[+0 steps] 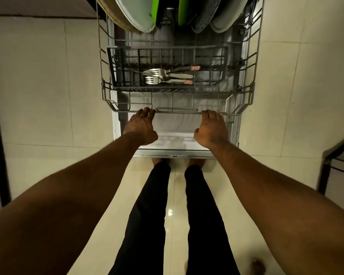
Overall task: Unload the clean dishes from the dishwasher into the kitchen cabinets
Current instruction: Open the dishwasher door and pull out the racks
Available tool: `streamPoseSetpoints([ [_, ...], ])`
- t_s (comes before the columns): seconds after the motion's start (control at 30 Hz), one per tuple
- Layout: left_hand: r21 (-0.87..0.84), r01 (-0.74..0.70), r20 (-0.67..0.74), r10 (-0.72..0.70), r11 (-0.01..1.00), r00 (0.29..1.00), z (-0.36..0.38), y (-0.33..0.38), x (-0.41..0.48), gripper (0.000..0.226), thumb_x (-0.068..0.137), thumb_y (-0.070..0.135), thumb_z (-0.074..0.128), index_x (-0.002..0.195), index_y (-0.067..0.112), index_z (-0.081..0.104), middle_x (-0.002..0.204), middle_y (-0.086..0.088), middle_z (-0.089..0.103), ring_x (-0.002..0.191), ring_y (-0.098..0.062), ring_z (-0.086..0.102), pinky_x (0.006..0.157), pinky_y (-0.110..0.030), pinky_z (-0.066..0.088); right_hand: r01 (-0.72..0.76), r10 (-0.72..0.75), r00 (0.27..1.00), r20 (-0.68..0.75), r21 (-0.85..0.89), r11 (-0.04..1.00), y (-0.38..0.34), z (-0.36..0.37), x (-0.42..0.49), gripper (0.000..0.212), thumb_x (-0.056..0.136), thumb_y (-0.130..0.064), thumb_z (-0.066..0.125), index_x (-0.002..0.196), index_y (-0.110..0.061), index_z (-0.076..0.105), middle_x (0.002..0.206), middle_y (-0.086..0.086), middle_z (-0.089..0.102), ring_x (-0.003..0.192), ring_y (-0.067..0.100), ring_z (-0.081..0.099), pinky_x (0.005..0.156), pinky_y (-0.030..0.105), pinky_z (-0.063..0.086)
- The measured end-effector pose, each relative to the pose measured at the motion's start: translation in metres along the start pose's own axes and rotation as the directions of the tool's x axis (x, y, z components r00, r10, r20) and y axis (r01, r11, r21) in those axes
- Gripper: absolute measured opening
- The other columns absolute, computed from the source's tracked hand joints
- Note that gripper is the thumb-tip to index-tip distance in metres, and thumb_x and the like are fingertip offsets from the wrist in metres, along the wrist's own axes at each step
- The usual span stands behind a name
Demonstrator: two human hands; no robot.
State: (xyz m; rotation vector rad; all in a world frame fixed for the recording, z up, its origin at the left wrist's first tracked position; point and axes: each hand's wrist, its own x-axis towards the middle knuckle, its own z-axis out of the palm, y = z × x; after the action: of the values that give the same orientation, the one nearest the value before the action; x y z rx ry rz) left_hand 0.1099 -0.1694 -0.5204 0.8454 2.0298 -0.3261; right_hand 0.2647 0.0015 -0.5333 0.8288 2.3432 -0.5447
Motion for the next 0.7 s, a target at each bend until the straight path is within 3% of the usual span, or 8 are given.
streamPoseSetpoints([
  [0.53,0.038,0.02,0.135,-0.025,0.999,0.991,0.032,0.01,-0.033,0.09,0.088,0.034,0.056,0.157,0.014,0.002,0.164,-0.009,0.0,0.151,-0.026,0.003,0.123,-0.04,0.013,-0.035,0.034,0.997,0.067,0.013,0.999,0.002,0.026,-0.038,0.066,0.082,-0.027,0.063,0.141,-0.008,0.041,0.141,0.012,0.046,0.134,0.029,0.037,0.119,0.038,0.021],
  [0.7,0.045,0.008,0.156,-0.015,0.999,0.988,0.028,0.011,-0.035,0.087,0.087,0.034,0.058,0.156,0.013,0.01,0.163,-0.009,0.012,0.149,-0.028,0.015,0.119,-0.039,0.021,-0.051,0.049,0.994,0.094,0.016,0.999,0.003,0.029,-0.044,0.067,0.085,-0.029,0.063,0.143,-0.009,0.037,0.145,0.011,0.043,0.136,0.029,0.034,0.119,0.038,0.021],
])
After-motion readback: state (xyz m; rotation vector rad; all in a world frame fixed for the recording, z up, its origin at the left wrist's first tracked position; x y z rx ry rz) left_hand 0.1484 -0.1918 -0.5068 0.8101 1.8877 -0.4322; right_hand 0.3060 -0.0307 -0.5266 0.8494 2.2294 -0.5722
